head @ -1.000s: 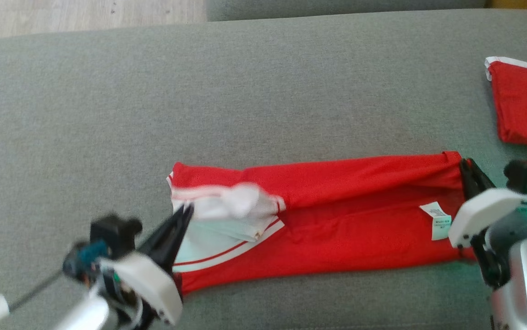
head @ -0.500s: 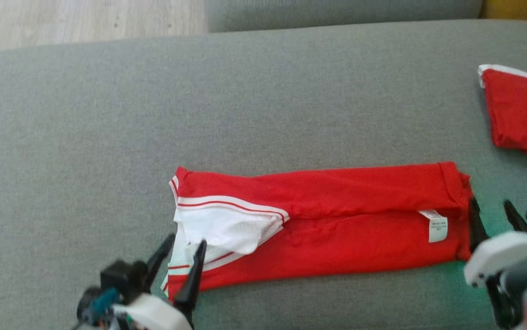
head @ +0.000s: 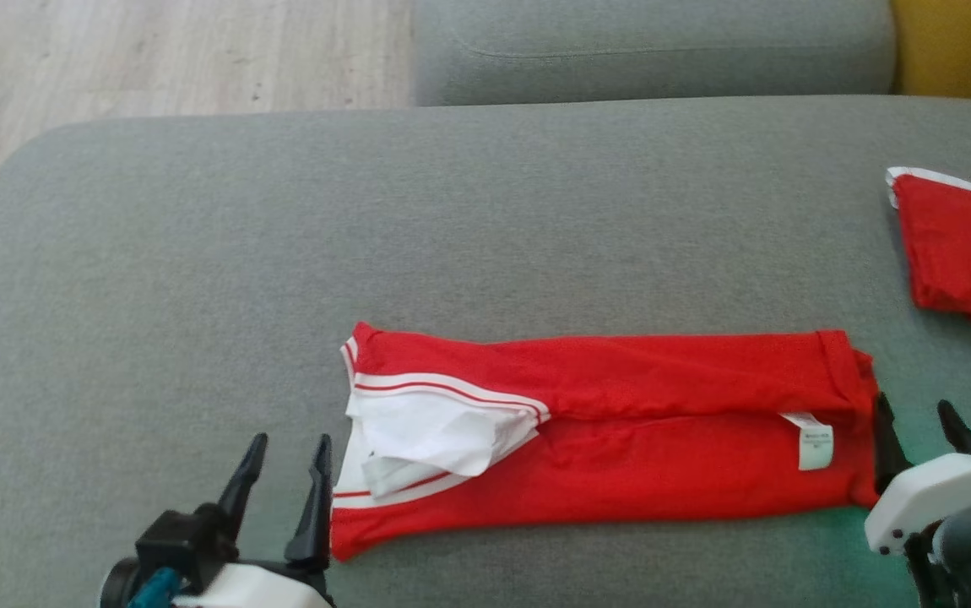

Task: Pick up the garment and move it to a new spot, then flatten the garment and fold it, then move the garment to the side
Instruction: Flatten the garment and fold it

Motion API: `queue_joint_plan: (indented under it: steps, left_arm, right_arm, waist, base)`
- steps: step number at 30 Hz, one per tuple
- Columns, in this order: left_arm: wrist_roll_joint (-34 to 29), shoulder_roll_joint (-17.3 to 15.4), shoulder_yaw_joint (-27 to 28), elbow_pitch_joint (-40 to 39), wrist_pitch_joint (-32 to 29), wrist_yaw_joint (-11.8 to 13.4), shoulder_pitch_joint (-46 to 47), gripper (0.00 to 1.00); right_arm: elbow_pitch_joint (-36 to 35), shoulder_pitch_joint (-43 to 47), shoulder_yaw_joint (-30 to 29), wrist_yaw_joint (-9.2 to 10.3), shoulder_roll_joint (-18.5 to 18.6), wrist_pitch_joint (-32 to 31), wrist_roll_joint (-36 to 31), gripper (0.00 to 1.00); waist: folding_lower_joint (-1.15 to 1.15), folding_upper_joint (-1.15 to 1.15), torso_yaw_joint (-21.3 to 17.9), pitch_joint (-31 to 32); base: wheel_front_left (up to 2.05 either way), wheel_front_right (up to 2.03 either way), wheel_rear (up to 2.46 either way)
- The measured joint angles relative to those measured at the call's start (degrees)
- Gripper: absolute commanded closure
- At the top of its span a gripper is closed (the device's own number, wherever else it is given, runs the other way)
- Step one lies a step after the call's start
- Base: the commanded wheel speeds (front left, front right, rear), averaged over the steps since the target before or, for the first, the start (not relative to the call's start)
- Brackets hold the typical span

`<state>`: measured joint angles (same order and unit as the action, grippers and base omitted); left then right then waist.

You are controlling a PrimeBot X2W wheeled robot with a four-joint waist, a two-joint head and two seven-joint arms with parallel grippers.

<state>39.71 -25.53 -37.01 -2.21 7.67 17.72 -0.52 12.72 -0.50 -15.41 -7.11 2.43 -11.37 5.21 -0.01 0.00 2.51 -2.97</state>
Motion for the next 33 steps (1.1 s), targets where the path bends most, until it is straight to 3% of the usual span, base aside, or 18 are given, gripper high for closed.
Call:
queue_joint_plan:
  steps: [9, 20, 26, 27, 29, 32, 33]
  left_arm:
    - [-0.64, -1.33, 1.76, -3.01, -0.02, 3.49, -1.42, 0.0]
    - [-0.85, -1.57, 2.15, -4.09, 0.05, 4.07, -1.42, 0.0]
    - [-0.85, -2.2, 2.68, -4.53, 0.23, 4.52, -1.77, 0.0]
    - [-0.85, -2.32, 2.87, -4.59, 0.23, 4.56, -1.94, 0.0]
    - [-0.85, -2.5, 3.1, -4.72, 0.22, 4.74, -2.24, 0.0]
    - [-0.79, -2.56, 3.3, -4.78, 0.23, 4.83, -2.22, 0.0]
    - [-0.78, -2.58, 3.34, -4.8, 0.23, 4.98, -2.22, 0.0]
  right_arm:
    - [6.61, -3.32, -0.04, 0.0, 0.26, -5.39, -2.75, 0.0]
    - [13.66, -7.25, -4.78, 0.0, 2.11, -8.98, -6.26, 0.0]
    - [16.25, -9.77, -6.28, 0.0, 2.09, -13.35, -4.47, 0.0]
    - [16.59, -9.95, -6.26, 0.0, 2.09, -14.14, -3.48, 0.05]
    - [17.15, -10.56, -5.94, 0.0, 2.08, -15.62, -1.53, 0.62]
    - [17.37, -10.98, -4.98, 0.0, 1.91, -16.16, 0.75, 1.0]
    - [17.38, -11.09, -4.47, 0.0, 1.81, -16.16, 1.07, 1.0]
  waist:
    - [0.0, 0.0, 3.56, -0.65]
    - [0.01, 0.0, 7.04, -2.16]
    - [0.01, 0.0, 7.11, -1.97]
    - [0.01, 0.0, 7.03, -1.91]
    - [0.0, 0.0, 6.75, -1.82]
    - [0.01, 0.0, 6.2, -1.73]
    - [0.01, 0.0, 5.98, -1.65]
  base:
    - [0.0, 0.0, 0.0]
    - [0.0, 0.0, 0.0]
    - [0.0, 0.0, 0.0]
    - [0.0, 0.0, 0.0]
    - [0.0, 0.0, 0.0]
    - [0.0, 0.0, 0.0]
    - [0.0, 0.0, 0.0]
